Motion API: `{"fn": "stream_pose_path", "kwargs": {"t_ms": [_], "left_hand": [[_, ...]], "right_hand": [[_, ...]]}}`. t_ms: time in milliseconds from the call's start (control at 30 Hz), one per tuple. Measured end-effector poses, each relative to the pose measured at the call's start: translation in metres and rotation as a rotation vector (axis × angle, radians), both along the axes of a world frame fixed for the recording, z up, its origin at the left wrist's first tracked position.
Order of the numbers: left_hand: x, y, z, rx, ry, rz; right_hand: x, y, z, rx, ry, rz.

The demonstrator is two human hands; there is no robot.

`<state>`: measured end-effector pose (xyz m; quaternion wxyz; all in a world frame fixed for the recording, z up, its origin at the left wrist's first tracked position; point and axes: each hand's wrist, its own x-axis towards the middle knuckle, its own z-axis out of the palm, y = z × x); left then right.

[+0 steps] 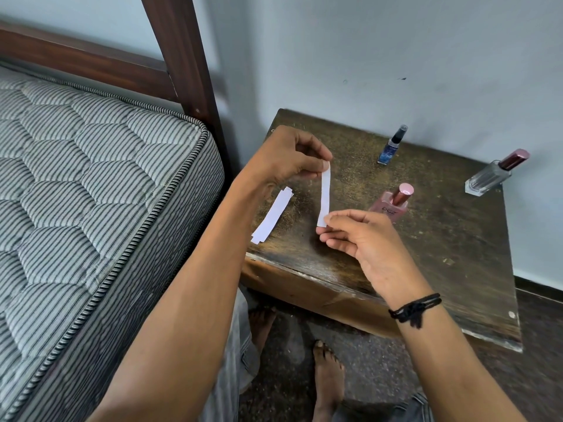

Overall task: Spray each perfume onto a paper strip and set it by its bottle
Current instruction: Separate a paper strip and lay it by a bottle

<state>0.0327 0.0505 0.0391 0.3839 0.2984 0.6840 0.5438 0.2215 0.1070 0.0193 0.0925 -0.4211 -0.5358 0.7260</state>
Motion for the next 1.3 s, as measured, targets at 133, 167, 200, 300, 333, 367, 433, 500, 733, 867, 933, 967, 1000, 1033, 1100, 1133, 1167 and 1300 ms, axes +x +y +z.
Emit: {"fn": "stream_pose_path", "kwargs": {"t_ms": [133,167,200,300,333,367,433,500,733,867,933,967,1000,1033,1100,1133,1167,1300], "left_hand": [[-0.002,0.001,-0.001,0.025,0.014,0.001],[-0.002,0.001,-0.001,0.027,0.016,0.004],[-0.002,0.001,-0.001,0.028,0.02,0.008],[-0.003,0.001,-0.001,0.023,0.034,0.014],[-0.003,0.001,-0.001,0.022,0.038,0.014],[-0.003,0.001,-0.001,0.021,0.04,0.013],[-0.003,0.001,-0.001,0.018,0.046,0.013],[-0.002,0.001,-0.001,0.026,0.042,0.025],[0.0,-0.001,0.008,0.14,0.034,0.001],[-0.003,-0.003,0.009,0.149,0.078,0.022],[-0.003,-0.003,0.009,0.144,0.102,0.009],[-0.003,-0.003,0.01,0.147,0.113,0.004],[-0.003,-0.004,0.011,0.154,0.122,0.002],[-0.002,-0.003,0.012,0.163,0.126,-0.001],[-0.002,-0.004,0.013,0.177,0.139,-0.006],[-0.001,-0.004,0.013,0.182,0.14,-0.009],[-0.001,-0.004,0.014,0.189,0.137,-0.01],[-0.002,-0.006,0.015,0.207,0.141,-0.01]], "right_hand": [[0.001,-0.001,0.004,-0.033,0.034,-0.036],[0.001,-0.002,0.005,-0.032,0.046,-0.049],[0.001,-0.002,0.007,-0.032,0.06,-0.064],[0.002,-0.003,0.009,-0.019,0.107,-0.1],[0.002,-0.003,0.01,-0.012,0.125,-0.109],[0.002,-0.004,0.01,-0.006,0.146,-0.118],[0.003,-0.003,0.011,-0.003,0.191,-0.138],[0.004,-0.002,0.011,0.0,0.219,-0.151],[-0.002,-0.006,-0.003,0.069,0.118,-0.149],[-0.005,-0.005,-0.005,0.073,0.132,-0.147],[-0.005,-0.004,-0.006,0.065,0.123,-0.149],[-0.006,-0.004,-0.007,0.062,0.123,-0.15],[-0.007,-0.004,-0.007,0.063,0.126,-0.145],[-0.007,-0.005,-0.007,0.069,0.129,-0.137],[-0.009,-0.005,-0.008,0.08,0.134,-0.13],[-0.008,-0.005,-0.009,0.085,0.134,-0.131],[-0.008,-0.005,-0.009,0.092,0.139,-0.133],[-0.009,-0.006,-0.01,0.108,0.165,-0.143]]}}
